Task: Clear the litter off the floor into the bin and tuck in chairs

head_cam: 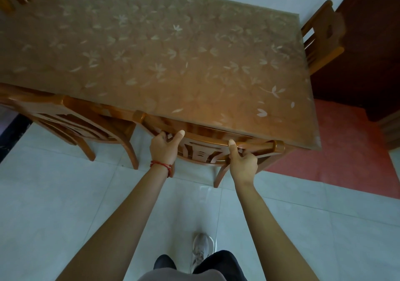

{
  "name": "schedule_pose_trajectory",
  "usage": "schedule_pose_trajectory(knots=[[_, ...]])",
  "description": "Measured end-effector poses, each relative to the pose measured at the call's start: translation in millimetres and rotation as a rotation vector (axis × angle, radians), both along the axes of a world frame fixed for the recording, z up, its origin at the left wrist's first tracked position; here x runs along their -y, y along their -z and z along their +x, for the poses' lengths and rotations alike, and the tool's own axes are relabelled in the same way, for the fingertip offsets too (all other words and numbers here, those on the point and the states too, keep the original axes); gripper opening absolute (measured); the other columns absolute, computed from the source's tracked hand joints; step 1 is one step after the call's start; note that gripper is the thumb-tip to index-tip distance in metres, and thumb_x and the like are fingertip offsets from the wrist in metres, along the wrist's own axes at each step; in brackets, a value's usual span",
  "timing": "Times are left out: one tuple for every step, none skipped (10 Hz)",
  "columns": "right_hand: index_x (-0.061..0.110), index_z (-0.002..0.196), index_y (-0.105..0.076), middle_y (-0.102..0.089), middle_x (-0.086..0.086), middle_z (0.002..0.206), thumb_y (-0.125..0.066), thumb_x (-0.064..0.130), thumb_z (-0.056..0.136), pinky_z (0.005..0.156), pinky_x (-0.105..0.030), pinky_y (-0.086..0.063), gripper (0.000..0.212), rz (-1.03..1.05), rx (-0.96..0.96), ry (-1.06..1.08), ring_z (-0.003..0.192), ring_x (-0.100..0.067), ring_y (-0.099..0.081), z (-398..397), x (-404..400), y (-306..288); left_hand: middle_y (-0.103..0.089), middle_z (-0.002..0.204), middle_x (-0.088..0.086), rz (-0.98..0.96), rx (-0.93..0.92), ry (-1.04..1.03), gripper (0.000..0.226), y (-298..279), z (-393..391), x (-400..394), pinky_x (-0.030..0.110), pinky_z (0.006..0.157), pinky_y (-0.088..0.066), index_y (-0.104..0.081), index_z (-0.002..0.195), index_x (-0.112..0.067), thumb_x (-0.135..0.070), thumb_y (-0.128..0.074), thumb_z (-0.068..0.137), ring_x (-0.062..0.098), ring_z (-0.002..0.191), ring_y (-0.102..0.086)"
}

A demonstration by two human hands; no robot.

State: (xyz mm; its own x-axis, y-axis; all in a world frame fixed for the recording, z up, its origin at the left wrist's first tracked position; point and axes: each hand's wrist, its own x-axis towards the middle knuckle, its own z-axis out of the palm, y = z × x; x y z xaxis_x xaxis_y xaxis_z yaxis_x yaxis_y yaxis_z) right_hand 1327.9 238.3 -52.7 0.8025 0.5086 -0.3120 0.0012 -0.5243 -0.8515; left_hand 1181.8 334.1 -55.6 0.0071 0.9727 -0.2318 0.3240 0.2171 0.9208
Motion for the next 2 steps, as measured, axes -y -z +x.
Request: schedule_pose_trajectory(knots=[[0.009, 0.075, -0.058, -0.057, 0.0, 0.067, -0.055, 0.045, 0.087, 0.07, -0.03, -0.041, 0.038, -0.01, -0.013, -0.038, 0.069, -0.018, -0.055, 0, 2, -3, -0.067, 0.09, 0.016, 0.057, -0.059, 0.048, 0.037, 2, -6, 4, 0.033, 0.077, -0.046, -0.063, 0.092, 0.002, -0.034, -0.063, 0.083, 0.028, 0.089, -0.061], [0.006, 0.087, -0.058, -0.055, 0.002, 0.065, -0.051, 0.039, 0.091, 0.073, -0.029, -0.04, 0.034, -0.038, 0.029, -0.11, 0.07, -0.017, -0.054, -3, 11, -8, -0.059, 0.122, 0.019, 0.09, -0.123, 0.078, 0.045, -4, -14, 19, 0.039, 0.095, -0.041, -0.054, 0.12, 0.0, -0.03, -0.059, 0.086, 0.031, 0.117, -0.053]])
